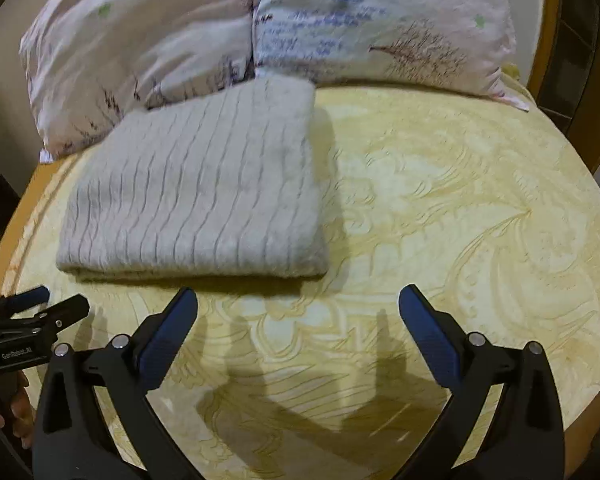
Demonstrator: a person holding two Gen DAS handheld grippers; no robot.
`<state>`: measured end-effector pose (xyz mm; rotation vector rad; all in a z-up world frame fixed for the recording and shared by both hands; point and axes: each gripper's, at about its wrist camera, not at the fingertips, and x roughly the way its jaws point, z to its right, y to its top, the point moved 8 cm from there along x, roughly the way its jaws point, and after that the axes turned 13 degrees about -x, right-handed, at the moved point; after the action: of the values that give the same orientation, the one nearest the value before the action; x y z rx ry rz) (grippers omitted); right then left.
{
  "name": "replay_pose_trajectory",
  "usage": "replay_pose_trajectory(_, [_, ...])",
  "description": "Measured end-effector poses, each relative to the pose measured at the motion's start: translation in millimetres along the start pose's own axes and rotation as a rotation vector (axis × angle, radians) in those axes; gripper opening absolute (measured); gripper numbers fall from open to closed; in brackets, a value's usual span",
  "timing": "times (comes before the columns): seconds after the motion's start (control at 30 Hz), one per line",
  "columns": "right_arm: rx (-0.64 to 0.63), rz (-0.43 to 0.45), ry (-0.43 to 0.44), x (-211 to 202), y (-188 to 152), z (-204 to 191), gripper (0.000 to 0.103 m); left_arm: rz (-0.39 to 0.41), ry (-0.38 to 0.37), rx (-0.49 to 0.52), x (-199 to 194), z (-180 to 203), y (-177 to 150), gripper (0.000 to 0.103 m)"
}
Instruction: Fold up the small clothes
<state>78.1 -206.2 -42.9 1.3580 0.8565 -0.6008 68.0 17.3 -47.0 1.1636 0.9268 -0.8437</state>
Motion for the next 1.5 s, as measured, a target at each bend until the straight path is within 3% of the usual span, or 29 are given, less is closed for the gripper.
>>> replay_pose_trajectory(0.27, [-0.044,-0.035,-0.014,11.7,-9.4,-12.2,0.101,0.006,0.068,0.028,5.2,2.3,-1.8,0.102])
replay_pose_trajectory(1.5, [-0.062,-0.071,-0.038,22.4,-16.5,-9.6,0.101,0.007,0.085,0.0,6.4,0.7,0.1,0.102])
